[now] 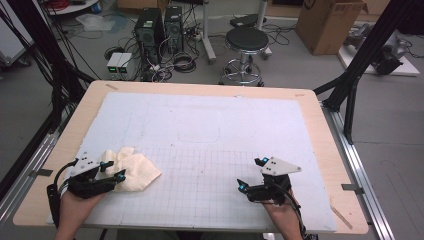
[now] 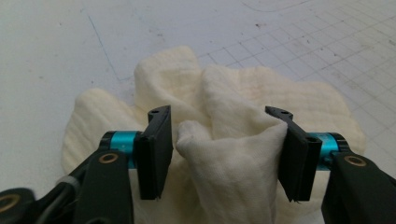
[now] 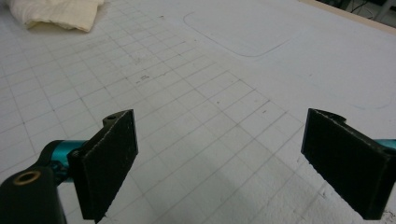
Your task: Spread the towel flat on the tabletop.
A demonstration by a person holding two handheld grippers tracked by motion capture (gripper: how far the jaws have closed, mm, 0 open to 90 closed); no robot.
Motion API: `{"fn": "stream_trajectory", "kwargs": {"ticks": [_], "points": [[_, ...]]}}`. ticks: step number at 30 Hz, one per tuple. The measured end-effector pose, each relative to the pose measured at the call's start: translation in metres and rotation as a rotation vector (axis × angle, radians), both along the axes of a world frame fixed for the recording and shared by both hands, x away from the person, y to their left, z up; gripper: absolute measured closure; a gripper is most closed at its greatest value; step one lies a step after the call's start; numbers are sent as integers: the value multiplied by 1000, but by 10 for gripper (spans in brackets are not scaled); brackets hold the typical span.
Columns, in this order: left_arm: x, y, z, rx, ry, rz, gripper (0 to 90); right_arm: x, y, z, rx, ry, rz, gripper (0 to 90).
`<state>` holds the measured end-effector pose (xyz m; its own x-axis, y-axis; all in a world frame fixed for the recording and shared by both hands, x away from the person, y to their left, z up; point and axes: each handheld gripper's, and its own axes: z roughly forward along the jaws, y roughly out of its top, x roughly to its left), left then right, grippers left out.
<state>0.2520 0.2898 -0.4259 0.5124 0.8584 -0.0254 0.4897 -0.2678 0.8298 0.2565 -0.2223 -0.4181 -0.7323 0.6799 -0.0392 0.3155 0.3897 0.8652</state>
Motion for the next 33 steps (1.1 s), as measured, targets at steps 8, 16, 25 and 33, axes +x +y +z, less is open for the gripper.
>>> {"fn": "stream_trajectory", "kwargs": {"ticks": [8,16,25,33], "points": [[8,3,-7,-5,58,-23,645,-1,0,0,-4,1,0,101],[9,0,-7,12,56,-31,731,-2,-1,0,-4,1,-5,101],[9,1,-6,-3,61,-36,752,-2,-1,-1,-4,0,2,101],[7,-1,0,-16,35,-33,764,-3,-1,0,-5,-5,-2,101]]}}
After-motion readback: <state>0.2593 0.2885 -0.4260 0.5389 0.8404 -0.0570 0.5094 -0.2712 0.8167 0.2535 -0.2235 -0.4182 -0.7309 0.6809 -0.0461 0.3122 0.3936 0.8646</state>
